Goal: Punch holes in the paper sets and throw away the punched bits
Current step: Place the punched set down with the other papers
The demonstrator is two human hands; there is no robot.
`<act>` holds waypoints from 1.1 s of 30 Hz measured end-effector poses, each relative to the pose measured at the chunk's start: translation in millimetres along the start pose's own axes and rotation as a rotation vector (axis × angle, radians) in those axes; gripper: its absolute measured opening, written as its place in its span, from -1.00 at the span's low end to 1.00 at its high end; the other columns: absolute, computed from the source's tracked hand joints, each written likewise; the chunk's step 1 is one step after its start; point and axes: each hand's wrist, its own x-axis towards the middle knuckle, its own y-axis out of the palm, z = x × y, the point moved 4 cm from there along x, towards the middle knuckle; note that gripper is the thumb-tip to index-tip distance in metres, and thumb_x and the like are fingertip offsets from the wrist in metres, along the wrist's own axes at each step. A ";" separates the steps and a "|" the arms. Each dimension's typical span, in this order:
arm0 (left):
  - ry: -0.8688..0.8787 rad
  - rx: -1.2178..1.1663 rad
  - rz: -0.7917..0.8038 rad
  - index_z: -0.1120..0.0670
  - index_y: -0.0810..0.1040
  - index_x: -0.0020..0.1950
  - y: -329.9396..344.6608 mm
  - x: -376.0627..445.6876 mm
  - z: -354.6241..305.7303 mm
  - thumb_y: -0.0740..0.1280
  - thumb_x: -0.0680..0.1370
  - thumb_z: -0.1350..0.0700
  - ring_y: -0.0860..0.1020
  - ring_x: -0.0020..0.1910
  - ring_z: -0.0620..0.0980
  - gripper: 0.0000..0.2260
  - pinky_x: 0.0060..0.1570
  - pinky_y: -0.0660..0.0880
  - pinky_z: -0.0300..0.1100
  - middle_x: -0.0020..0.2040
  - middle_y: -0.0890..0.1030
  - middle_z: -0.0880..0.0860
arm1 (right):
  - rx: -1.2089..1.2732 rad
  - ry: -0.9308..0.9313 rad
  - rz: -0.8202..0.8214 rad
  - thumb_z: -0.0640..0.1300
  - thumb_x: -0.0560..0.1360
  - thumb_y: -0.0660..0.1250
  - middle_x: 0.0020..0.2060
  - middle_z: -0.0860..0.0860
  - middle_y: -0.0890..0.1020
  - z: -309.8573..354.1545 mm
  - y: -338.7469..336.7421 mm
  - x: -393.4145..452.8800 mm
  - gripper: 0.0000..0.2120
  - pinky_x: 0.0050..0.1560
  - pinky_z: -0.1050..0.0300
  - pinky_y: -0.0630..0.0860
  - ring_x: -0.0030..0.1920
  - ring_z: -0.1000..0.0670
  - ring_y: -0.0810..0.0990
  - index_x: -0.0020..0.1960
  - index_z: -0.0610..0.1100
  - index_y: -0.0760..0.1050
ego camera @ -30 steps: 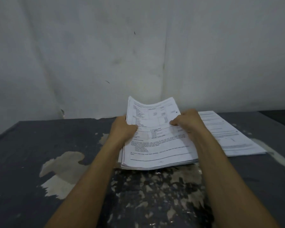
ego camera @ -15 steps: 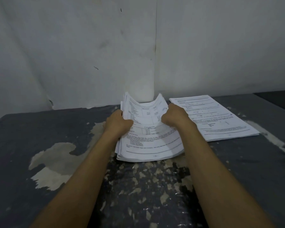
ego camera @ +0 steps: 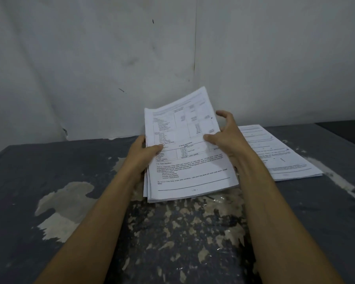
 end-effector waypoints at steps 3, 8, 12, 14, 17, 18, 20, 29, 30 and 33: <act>0.096 -0.144 -0.056 -0.01 0.52 0.14 -3.5 -5.2 -11.4 0.50 0.51 0.13 0.72 -0.10 -0.02 -0.73 -0.20 0.67 -0.05 0.09 0.69 0.00 | 0.051 -0.059 0.015 -0.27 0.48 0.48 0.11 0.04 0.65 6.6 -1.4 0.0 -0.37 -0.18 0.21 0.61 0.04 0.05 0.66 0.45 0.03 0.31; 0.425 -0.128 -0.166 -0.03 0.36 0.25 -7.5 -20.0 -44.5 0.48 0.53 0.14 0.70 0.00 -0.03 -0.60 -0.12 0.68 -0.01 0.14 0.66 -0.01 | 0.157 -0.162 -0.016 -0.30 0.48 0.46 0.01 0.12 0.72 21.4 -1.0 -1.0 -0.64 -0.01 0.12 0.67 -0.03 0.11 0.71 0.23 -0.03 0.58; 0.634 -0.115 -0.202 -0.10 0.20 0.41 -12.7 -32.2 -73.1 0.45 0.54 0.19 0.67 0.04 -0.12 -0.41 -0.10 0.64 -0.24 0.17 0.65 -0.07 | 0.232 -0.299 -0.079 -0.32 0.51 0.41 0.05 0.09 0.71 49.2 -1.6 -5.8 -0.65 -0.04 0.18 0.65 0.02 0.08 0.69 0.21 0.00 0.55; 0.690 -0.083 -0.234 -0.05 0.21 0.46 -17.2 -35.6 -84.9 0.45 0.55 0.19 0.65 0.09 -0.18 -0.41 -0.04 0.61 -0.30 0.20 0.62 -0.13 | 0.246 -0.369 -0.096 -0.31 0.52 0.40 0.06 0.08 0.70 63.2 -0.7 -10.4 -0.67 -0.03 0.19 0.65 0.03 0.08 0.69 0.20 0.01 0.54; 0.729 -0.046 -0.240 0.04 0.36 0.40 -24.5 -35.8 -96.3 0.45 0.55 0.16 0.61 0.15 -0.20 -0.54 0.08 0.60 -0.25 0.22 0.59 -0.11 | 0.246 -0.394 -0.098 -0.28 0.50 0.42 0.05 0.07 0.70 71.7 -1.0 -14.2 -0.70 -0.04 0.18 0.66 0.01 0.08 0.69 0.17 -0.02 0.53; 0.730 -0.049 -0.239 0.04 0.39 0.37 -26.6 -36.0 -98.2 0.46 0.55 0.14 0.60 0.16 -0.21 -0.57 0.09 0.60 -0.26 0.22 0.59 -0.11 | 0.249 -0.377 -0.093 -0.27 0.48 0.45 0.04 0.06 0.70 70.7 -1.4 -14.4 -0.70 -0.05 0.17 0.66 0.00 0.08 0.70 0.16 -0.04 0.52; 0.708 -0.050 -0.226 0.04 0.38 0.34 -29.8 -35.4 -99.5 0.44 0.57 0.08 0.60 0.14 -0.19 -0.60 0.04 0.61 -0.26 0.22 0.58 -0.07 | 0.252 -0.329 -0.078 -0.24 0.44 0.48 0.03 0.05 0.70 65.3 -1.2 -14.3 -0.66 -0.08 0.16 0.66 -0.01 0.06 0.69 0.17 -0.07 0.51; 0.731 -0.021 -0.265 0.02 0.41 0.16 -27.5 -40.3 -107.5 0.25 0.67 0.12 0.61 -0.02 -0.27 -0.91 -0.12 0.59 -0.36 0.06 0.59 -0.14 | 0.218 -0.402 -0.128 -0.18 0.55 0.41 -0.03 0.16 0.71 74.2 9.3 -18.2 -0.80 -0.12 0.31 0.63 -0.05 0.20 0.68 0.15 0.00 0.57; 0.739 -0.049 -0.277 -0.01 0.42 0.13 -31.2 -40.6 -110.5 0.29 0.66 0.10 0.63 -0.03 -0.25 -0.92 -0.14 0.60 -0.35 0.05 0.61 -0.14 | 0.233 -0.412 -0.132 -0.18 0.53 0.42 -0.04 0.16 0.71 76.1 9.4 -17.7 -0.80 -0.15 0.31 0.62 -0.06 0.19 0.68 0.13 0.00 0.57; 0.710 -0.085 -0.285 -0.06 0.45 0.09 -38.0 -36.6 -107.0 0.38 0.60 0.04 0.65 -0.04 -0.21 -0.87 -0.15 0.62 -0.29 0.05 0.63 -0.11 | 0.263 -0.343 -0.117 -0.19 0.48 0.45 -0.05 0.14 0.69 64.5 13.9 -14.4 -0.77 -0.21 0.30 0.61 -0.08 0.12 0.69 0.09 0.01 0.54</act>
